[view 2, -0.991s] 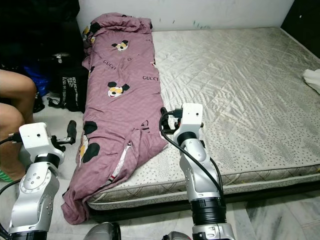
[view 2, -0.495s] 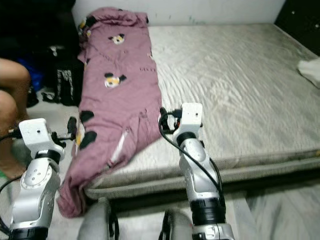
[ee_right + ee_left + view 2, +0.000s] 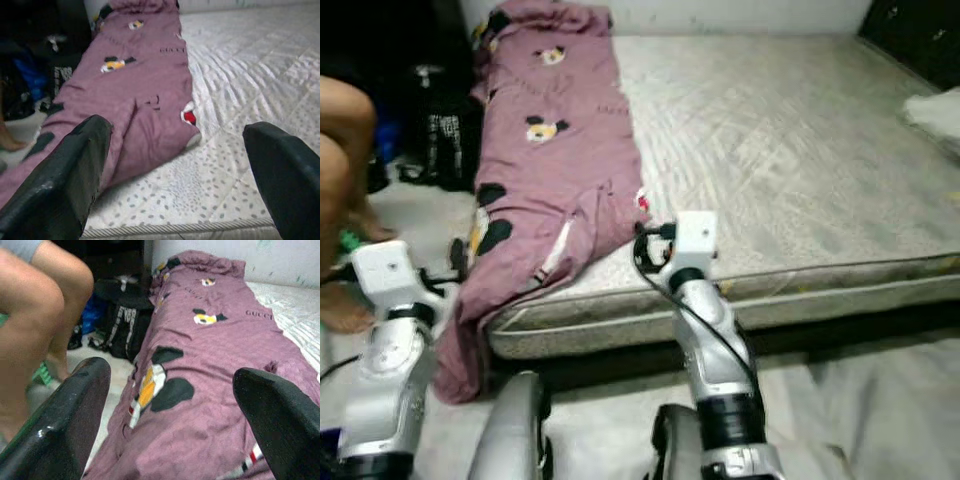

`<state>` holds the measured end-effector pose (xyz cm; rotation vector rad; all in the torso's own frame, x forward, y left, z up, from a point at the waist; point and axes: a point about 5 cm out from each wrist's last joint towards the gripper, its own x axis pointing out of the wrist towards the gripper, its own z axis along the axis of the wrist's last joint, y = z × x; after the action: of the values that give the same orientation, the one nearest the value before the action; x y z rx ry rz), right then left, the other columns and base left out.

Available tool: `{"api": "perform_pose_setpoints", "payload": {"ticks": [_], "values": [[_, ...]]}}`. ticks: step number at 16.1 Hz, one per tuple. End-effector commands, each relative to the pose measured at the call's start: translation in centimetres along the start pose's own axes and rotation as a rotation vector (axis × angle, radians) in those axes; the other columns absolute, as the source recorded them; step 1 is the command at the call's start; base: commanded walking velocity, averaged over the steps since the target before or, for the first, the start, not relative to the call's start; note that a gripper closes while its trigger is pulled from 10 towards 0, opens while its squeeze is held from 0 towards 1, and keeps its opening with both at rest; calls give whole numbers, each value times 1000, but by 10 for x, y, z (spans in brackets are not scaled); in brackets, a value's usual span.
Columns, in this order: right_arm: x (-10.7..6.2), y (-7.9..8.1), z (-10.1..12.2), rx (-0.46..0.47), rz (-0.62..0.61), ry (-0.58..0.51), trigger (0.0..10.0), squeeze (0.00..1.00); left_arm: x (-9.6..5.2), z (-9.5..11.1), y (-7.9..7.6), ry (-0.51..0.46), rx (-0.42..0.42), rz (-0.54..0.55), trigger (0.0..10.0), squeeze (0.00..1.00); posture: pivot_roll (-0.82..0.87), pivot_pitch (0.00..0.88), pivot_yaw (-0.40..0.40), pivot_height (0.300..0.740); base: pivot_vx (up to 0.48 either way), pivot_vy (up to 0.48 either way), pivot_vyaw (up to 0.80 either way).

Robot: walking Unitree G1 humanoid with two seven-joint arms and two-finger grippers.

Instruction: Clean up the room

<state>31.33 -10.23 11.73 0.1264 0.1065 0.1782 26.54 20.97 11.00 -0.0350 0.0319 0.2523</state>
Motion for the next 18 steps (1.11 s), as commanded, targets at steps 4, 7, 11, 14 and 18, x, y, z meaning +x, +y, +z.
{"api": "perform_pose_setpoints", "payload": {"ticks": [4,7,11,14,18], "values": [[3,1,10,-28,30,-40,10000,0,3,5,-3,-8,-15,-12,10000,0,-58,88,-48,631,0,0,225],[3,2,10,-22,32,-39,10000,0,3,7,-3,-15,-23,-26,10000,0,-58,91,-46,631,107,0,163],[3,4,10,-24,47,-45,10000,0,4,7,-3,-14,-30,-35,10000,0,-58,91,-46,631,400,0,550],[3,3,9,-23,42,-41,10000,0,4,4,-3,-1,-36,-36,10000,0,-57,86,-45,631,402,0,0],[3,3,9,-23,35,-39,10000,0,4,1,-5,21,-48,-42,10000,0,-56,85,-44,631,155,0,0]]}}
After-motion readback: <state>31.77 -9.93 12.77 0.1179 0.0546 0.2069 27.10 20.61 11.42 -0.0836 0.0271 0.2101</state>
